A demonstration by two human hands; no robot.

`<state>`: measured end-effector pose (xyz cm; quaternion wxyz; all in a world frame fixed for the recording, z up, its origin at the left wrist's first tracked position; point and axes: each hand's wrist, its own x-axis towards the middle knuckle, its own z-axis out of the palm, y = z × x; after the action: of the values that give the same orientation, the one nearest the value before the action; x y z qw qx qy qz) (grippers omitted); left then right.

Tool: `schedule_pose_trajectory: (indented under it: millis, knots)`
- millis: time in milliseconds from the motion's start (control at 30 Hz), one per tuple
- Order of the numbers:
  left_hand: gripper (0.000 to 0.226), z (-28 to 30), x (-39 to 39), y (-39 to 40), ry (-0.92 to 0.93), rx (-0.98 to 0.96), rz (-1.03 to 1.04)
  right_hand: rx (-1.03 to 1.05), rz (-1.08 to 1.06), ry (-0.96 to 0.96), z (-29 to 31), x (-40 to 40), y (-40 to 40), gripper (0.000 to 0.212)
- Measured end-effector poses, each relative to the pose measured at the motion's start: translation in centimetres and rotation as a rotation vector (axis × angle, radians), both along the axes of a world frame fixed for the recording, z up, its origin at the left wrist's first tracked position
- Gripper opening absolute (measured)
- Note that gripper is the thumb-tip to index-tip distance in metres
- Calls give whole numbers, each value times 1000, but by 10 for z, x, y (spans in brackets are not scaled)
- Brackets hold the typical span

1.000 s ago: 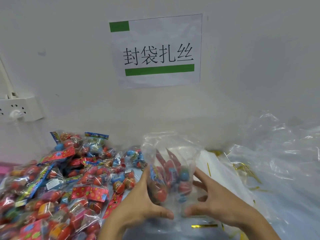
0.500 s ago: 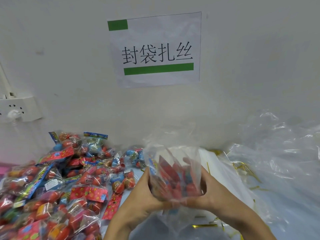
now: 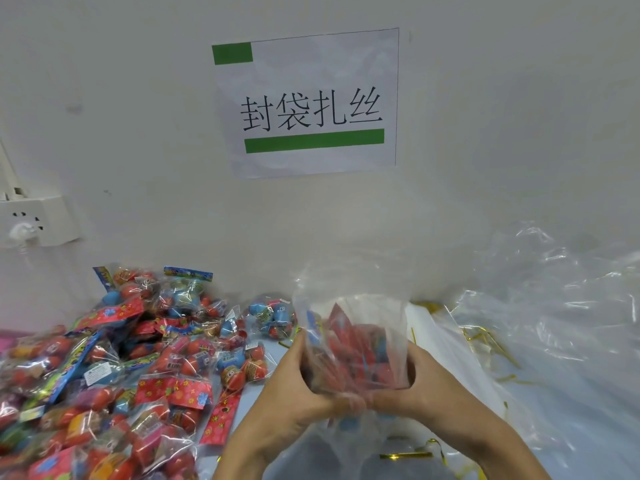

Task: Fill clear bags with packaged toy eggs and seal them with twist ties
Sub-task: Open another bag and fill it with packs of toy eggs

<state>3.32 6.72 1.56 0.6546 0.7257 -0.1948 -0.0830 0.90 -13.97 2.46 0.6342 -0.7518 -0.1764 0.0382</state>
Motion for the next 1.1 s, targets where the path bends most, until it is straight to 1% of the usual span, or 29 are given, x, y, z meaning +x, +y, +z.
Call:
schedule_pose_trajectory:
  millis: [133,200,300,367,433,467,533,600,633,667,700,733,800,867,900,933,967,1033,1100]
  knots:
    - [73,0,-2,-3,-35,11,-19,-100,41,-41,4,-4,0,66]
    - [76,1,-3,-2,-58,-15,-18,-84,3,-29,3,-2,0,76]
    - [83,2,-3,1,-28,-63,-50,-13,-51,-20,-1,2,-2,91]
    - [83,2,-2,1,-18,-90,-67,22,-23,-26,-3,4,-2,87]
    - [83,1,0,-1,-27,-95,-48,73,-19,-39,-3,6,-2,69]
    - [87,0,2,-2,-29,-99,-29,110,-48,-51,-3,6,-1,61]
    - [105,-3,5,-4,-2,-117,36,197,-156,-101,-2,8,1,53]
    - [128,-4,7,-5,77,-187,122,331,-295,-150,-3,12,2,56]
    - [131,-4,8,-6,140,-253,154,422,-358,-147,-5,14,3,62]
    - [128,-4,8,-8,218,-328,164,500,-396,-138,-5,15,5,66]
    - [120,-3,7,-11,300,-396,161,543,-408,-130,-4,14,10,67]
    - [106,-1,5,-15,368,-443,140,555,-400,-123,-3,13,15,67]
    - [76,3,1,-25,385,-486,36,492,-343,-78,0,9,23,68]
    - [57,4,1,-31,339,-596,14,315,-225,-47,1,4,25,68]
    - [53,4,2,-31,341,-664,42,228,-184,-32,1,2,23,69]
    - [50,3,4,-29,359,-724,73,185,-161,-14,3,1,21,72]
    - [50,2,6,-25,379,-786,92,184,-156,4,4,1,18,75]
    - [56,-2,9,-15,429,-879,107,289,-201,46,4,3,10,73]
    - [63,-4,10,-7,504,-902,54,404,-228,85,5,6,3,57]
